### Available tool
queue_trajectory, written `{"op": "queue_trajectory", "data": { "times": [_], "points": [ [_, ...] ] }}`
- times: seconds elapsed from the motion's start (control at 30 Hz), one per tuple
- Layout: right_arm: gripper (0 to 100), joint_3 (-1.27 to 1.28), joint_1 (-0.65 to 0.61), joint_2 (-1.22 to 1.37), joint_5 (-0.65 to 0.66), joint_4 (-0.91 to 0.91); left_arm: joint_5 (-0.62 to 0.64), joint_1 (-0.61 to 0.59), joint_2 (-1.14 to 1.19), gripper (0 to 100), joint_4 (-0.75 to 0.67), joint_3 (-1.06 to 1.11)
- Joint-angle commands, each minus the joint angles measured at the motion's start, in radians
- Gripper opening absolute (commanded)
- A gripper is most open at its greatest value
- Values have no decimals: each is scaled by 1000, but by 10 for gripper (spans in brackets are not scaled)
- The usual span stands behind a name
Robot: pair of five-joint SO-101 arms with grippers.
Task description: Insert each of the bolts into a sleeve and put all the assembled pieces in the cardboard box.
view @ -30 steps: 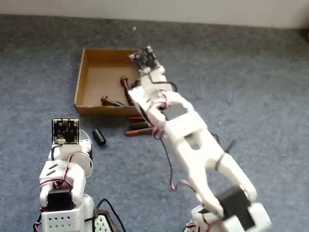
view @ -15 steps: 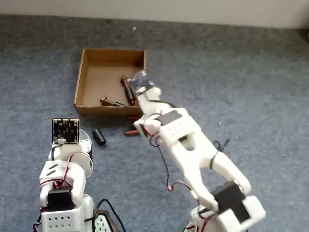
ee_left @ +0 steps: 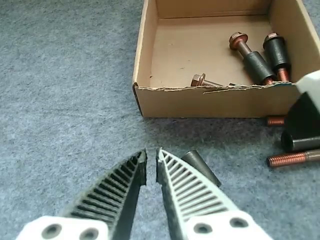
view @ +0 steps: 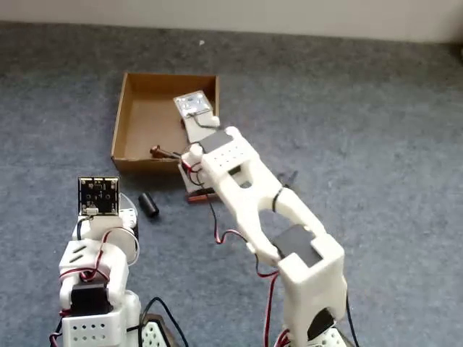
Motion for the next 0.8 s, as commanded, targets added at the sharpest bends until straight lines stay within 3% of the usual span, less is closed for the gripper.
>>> {"op": "queue_trajectory", "data": {
  "times": [0.0,0.23,0.47,0.63,0.77],
  "points": [
    [170,-77,-16,30,-35,15,-15,-10,-10,59,-23,-4],
    [167,-71,-8,56,-40,19,-15,-10,-10,59,-23,-4],
    [167,-79,4,56,-29,185,-15,-10,-10,59,-23,-2],
    [167,-76,13,56,164,217,-15,-10,-10,59,-23,-2],
    [167,-79,12,56,178,208,-15,-10,-10,59,-23,-2]
  ]
}}
